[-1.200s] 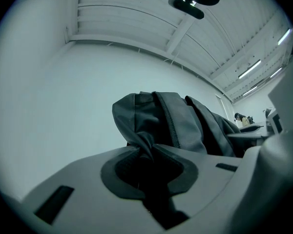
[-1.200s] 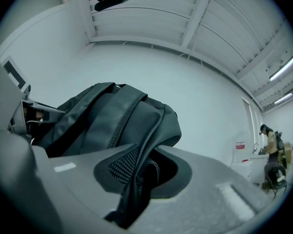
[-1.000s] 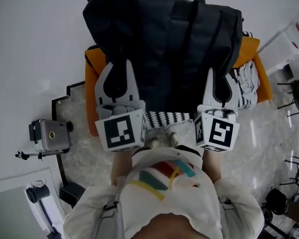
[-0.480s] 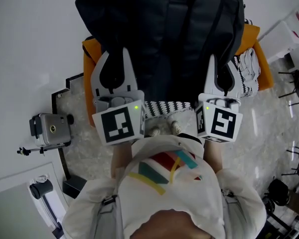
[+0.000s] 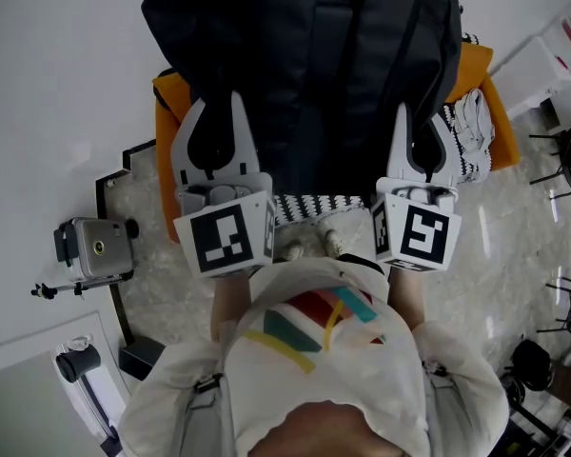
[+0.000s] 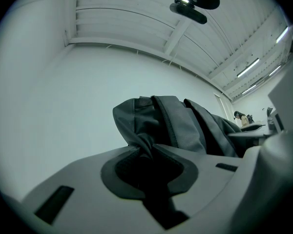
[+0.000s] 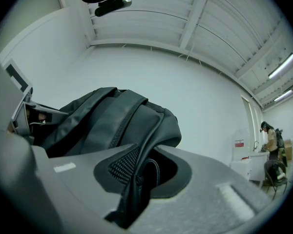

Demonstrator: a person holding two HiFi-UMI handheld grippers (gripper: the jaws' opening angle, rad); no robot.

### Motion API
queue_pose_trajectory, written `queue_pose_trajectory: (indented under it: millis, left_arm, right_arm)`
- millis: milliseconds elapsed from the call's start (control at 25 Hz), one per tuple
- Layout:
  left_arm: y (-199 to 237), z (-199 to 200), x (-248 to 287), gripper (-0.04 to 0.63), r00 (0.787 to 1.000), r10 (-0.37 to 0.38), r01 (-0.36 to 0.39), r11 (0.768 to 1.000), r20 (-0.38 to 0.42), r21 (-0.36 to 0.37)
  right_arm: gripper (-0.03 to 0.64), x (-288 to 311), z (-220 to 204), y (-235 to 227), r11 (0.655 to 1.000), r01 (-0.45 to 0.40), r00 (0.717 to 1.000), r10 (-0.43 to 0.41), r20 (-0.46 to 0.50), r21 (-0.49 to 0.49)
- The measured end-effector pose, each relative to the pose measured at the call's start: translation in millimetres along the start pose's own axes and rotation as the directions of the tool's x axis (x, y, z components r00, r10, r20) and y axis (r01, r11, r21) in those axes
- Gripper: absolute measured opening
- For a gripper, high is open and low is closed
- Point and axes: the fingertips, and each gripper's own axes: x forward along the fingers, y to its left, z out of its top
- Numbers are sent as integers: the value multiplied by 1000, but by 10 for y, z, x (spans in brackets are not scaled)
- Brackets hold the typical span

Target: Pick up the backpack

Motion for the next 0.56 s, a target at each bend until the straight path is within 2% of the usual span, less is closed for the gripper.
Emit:
queue_pose_trajectory:
  millis: [560]
  left_arm:
    - [-53, -4, 18, 64, 1000, -3, 3, 1000, 9, 11]
  right_arm:
    - [63, 29, -21, -43, 1000, -7, 1000, 7, -4, -10]
